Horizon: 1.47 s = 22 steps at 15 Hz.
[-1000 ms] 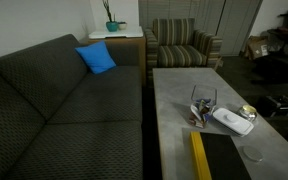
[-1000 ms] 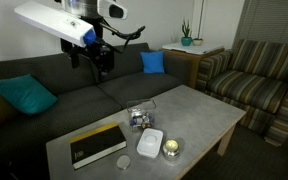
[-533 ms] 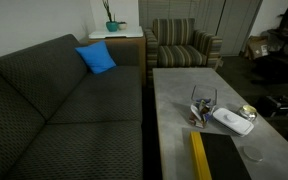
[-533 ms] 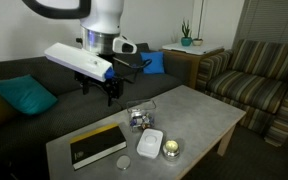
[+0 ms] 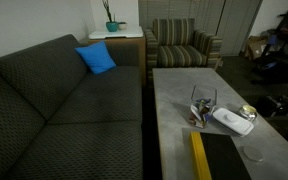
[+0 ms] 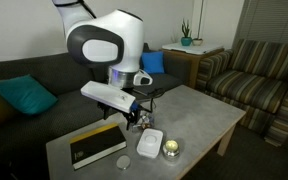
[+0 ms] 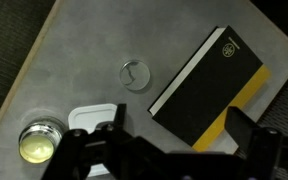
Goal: Place the lid on the container and push the button
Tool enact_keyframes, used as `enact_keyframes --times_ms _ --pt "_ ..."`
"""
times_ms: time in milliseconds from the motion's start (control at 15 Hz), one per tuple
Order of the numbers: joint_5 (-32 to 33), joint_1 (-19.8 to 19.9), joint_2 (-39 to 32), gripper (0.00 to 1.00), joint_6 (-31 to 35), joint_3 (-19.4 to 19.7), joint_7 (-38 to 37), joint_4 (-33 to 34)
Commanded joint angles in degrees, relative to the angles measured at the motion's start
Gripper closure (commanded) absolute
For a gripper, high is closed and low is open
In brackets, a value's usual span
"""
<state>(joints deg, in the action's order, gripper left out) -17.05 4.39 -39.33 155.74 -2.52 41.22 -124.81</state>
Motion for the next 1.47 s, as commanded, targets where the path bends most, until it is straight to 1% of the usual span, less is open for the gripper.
enact_keyframes --times_ms 0,600,667,1133,1267,1400 --pt "4.6 3.2 -1.2 0.0 0.4 -2.5 -3.4 0.9" --pt "4.7 3.3 -2.1 0.0 0.4 -2.6 -3.5 2.0" --pt "5.8 3.6 -2.6 0.0 1.5 -2.8 -3.1 2.3" --pt "14.7 5.6 -8.2 0.0 6.9 -3.3 -7.1 7.3" --pt "17.0 5.2 -11.4 0.0 8.3 -2.3 -8.9 10.5" --pt "19.0 5.8 -14.8 0.0 9.1 -2.3 -10.1 14.3"
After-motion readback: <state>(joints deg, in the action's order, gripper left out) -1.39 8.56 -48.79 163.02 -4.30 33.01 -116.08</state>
